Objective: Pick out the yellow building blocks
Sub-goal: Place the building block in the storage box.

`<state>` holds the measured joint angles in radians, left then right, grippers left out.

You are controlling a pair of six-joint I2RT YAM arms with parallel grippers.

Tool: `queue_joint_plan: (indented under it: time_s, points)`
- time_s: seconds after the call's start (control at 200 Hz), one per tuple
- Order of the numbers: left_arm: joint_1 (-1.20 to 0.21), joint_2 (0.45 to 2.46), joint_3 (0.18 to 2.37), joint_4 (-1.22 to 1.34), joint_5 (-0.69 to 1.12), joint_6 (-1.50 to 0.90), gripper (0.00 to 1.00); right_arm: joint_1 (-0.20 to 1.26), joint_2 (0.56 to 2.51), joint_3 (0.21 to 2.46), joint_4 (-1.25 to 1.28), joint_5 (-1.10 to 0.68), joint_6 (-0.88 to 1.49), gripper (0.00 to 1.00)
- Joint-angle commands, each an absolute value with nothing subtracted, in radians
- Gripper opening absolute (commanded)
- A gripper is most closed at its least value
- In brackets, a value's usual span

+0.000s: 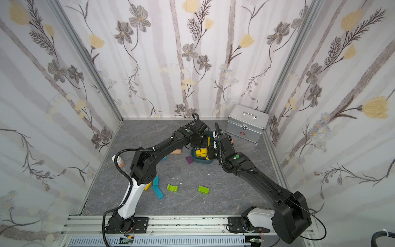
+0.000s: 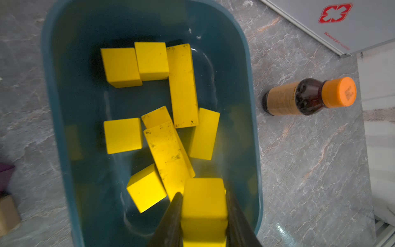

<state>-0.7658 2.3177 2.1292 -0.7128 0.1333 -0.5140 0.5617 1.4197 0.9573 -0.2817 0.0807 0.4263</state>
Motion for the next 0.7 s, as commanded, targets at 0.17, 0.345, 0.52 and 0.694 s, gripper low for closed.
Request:
queue_joint_plan:
  time_s: [0.17, 0.345, 0.52, 0.694]
  points:
    - [-0.767, 2.409, 2.228, -0.696, 0.188, -0.580, 0.00, 0.505, 1.424, 0.921, -0.275, 0.063, 0.469, 0.36]
    - [-0.767, 2.438, 2.249, -0.695, 0.201, -0.604, 0.11, 0.489, 1.416, 0.916, -0.264, 0.046, 0.465, 0.36]
    - [-0.767, 2.442, 2.252, -0.690, 0.196, -0.615, 0.38, 0.488, 1.420, 0.917, -0.255, 0.032, 0.460, 0.36]
    - [-0.768, 2.431, 2.249, -0.712, 0.196, -0.625, 0.53, 0.486, 1.422, 0.928, -0.250, 0.006, 0.446, 0.36]
